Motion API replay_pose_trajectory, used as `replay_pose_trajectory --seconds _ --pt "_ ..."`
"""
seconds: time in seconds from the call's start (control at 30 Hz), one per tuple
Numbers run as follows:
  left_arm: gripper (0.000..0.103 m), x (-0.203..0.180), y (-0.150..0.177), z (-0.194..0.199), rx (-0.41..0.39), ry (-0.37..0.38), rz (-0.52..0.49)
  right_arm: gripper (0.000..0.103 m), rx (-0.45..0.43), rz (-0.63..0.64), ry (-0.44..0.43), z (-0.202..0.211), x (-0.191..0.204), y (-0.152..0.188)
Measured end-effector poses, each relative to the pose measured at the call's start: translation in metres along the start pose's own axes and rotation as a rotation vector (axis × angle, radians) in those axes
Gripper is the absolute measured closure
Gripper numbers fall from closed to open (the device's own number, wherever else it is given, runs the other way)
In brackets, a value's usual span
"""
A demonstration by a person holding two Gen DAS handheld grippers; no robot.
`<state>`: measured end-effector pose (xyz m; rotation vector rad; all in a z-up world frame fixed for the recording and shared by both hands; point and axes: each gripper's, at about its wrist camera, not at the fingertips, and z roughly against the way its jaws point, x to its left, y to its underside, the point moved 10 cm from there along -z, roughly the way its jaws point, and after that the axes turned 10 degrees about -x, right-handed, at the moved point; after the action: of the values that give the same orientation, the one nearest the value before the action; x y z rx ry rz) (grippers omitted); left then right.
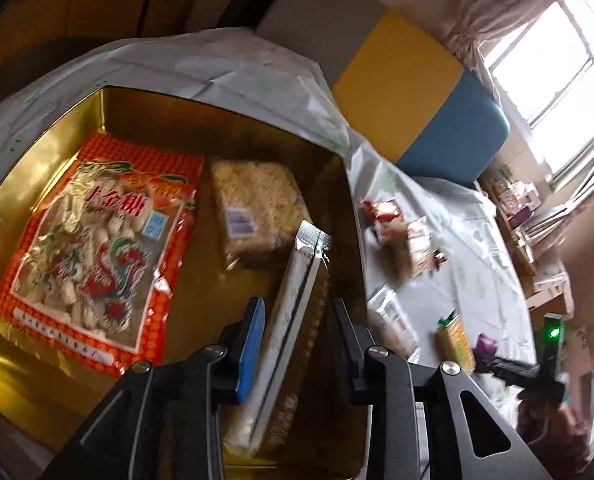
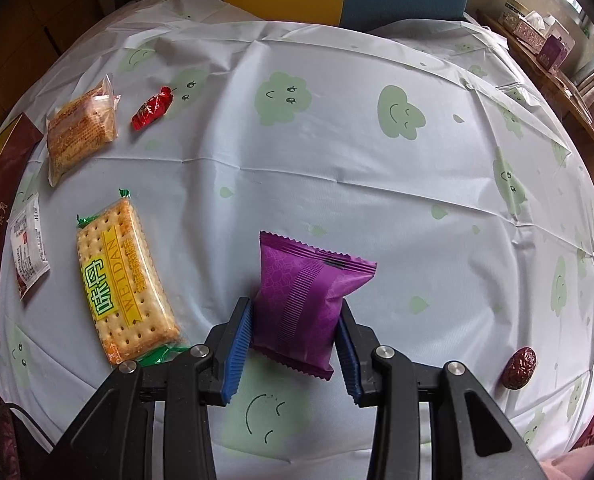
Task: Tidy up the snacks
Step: 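Place the stick pack into the gold tin and open the left tool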
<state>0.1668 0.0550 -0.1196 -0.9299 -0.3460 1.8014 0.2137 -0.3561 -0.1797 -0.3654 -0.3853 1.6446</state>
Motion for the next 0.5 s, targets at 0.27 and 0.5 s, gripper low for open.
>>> replay_pose_trajectory --seconds 0.27,0.5 --pt "0.071 -0.011 0.009 0.018 -0.059 -0.043 -0.12 0.063 -0.004 0.011 0.003 -0.002 -0.004 -0.002" --pt "0.071 -0.05 0.024 0.035 -0.092 0.009 -0.285 0.063 -0.011 0.029 0.008 -0.002 -0.003 -0.002"
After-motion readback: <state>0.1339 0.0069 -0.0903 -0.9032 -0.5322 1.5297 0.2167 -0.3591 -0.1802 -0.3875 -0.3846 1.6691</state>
